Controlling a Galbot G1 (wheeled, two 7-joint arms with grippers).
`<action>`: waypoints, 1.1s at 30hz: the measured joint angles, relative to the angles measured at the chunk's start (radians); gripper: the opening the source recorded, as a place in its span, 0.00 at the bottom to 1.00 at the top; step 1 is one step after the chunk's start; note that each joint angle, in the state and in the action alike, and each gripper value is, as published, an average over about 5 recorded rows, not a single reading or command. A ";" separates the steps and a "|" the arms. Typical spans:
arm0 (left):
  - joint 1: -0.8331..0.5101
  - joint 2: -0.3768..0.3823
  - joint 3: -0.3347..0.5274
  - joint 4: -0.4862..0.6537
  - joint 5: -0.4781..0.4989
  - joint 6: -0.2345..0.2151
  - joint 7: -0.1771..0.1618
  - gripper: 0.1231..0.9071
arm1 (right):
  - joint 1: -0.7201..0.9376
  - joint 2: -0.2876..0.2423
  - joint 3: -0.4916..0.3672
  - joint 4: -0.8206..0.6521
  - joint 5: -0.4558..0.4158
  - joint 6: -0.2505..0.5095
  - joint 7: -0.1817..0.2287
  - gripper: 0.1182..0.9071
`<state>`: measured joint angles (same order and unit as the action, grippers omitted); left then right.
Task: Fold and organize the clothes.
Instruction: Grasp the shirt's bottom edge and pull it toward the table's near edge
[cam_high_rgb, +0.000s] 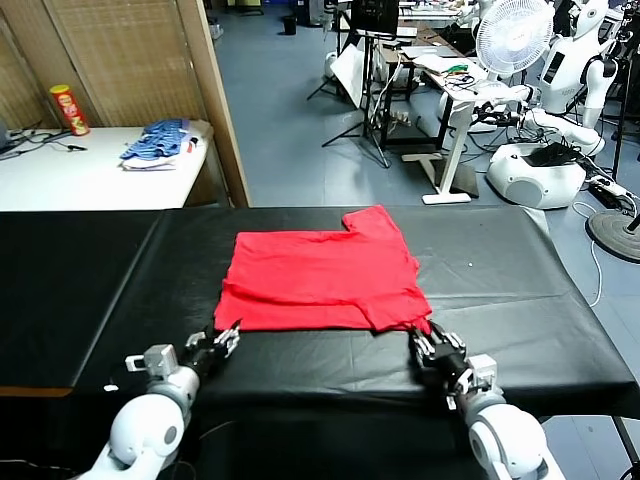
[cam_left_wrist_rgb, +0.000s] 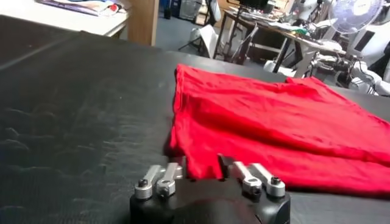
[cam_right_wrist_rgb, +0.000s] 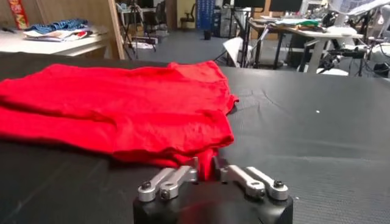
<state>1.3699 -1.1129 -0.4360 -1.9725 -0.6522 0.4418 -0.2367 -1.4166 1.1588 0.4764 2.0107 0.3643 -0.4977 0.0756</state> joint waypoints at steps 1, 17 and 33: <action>0.005 0.004 0.001 -0.007 0.014 0.003 -0.003 0.03 | -0.008 -0.001 0.002 0.011 0.005 -0.014 0.007 0.01; 0.170 0.083 -0.044 -0.142 0.139 0.039 -0.002 0.00 | -0.209 0.014 0.036 0.195 -0.002 -0.117 0.043 0.01; 0.294 0.083 -0.088 -0.254 0.123 0.100 -0.069 0.26 | -0.240 -0.052 0.068 0.278 -0.007 -0.086 -0.028 0.80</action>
<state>1.6636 -1.0303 -0.5239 -2.2266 -0.5290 0.5422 -0.3059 -1.6564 1.1072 0.5442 2.2885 0.3575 -0.5839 0.0478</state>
